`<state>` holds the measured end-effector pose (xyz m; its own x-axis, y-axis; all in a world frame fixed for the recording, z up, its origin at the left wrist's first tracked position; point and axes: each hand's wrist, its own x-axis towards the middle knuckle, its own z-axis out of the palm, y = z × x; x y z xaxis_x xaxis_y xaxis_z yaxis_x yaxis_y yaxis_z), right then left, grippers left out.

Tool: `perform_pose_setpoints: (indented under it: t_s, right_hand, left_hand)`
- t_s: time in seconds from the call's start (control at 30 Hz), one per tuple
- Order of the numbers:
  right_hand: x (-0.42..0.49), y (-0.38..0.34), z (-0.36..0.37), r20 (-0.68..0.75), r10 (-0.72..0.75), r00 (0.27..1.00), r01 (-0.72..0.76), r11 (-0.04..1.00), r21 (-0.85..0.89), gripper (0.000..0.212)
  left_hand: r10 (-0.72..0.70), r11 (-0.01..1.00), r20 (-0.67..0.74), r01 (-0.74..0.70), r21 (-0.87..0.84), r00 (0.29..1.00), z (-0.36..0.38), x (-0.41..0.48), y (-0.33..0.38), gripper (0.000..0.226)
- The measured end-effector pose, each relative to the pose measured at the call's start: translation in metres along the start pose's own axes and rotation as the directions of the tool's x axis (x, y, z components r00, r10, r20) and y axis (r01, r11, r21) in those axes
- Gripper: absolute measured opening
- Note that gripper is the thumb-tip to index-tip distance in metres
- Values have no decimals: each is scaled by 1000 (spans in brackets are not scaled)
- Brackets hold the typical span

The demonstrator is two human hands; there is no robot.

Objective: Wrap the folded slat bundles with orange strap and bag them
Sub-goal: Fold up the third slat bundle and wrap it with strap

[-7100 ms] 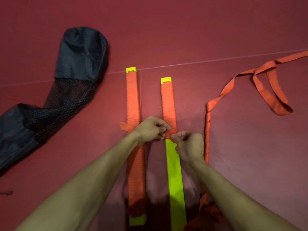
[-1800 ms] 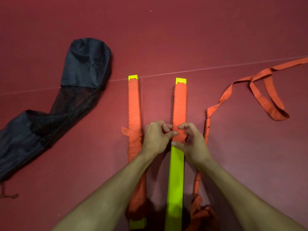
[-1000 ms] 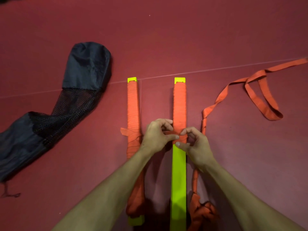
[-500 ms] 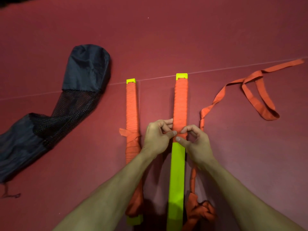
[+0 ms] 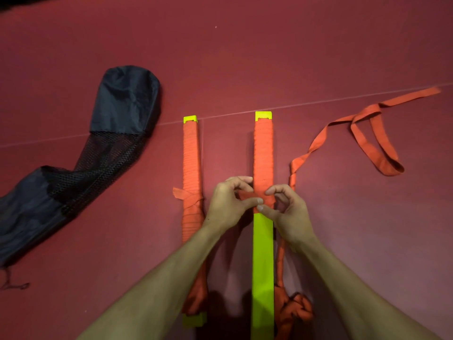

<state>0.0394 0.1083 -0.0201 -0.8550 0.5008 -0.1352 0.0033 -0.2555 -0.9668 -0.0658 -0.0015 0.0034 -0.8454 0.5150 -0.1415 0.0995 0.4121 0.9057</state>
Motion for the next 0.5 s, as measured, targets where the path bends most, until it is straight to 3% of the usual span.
perform_pose_setpoints:
  t_s: [0.23,0.5]
  right_hand:
    - [3,-1,0,-17,-38,999,37,998,-41,27]
    - [6,-2,-2,82,31,996,-34,999,40,30]
  left_hand:
    - [5,1000,33,-5,19,999,-4,4,8,42]
    - [3,1000,1,-3,-15,1000,-3,0,9,47]
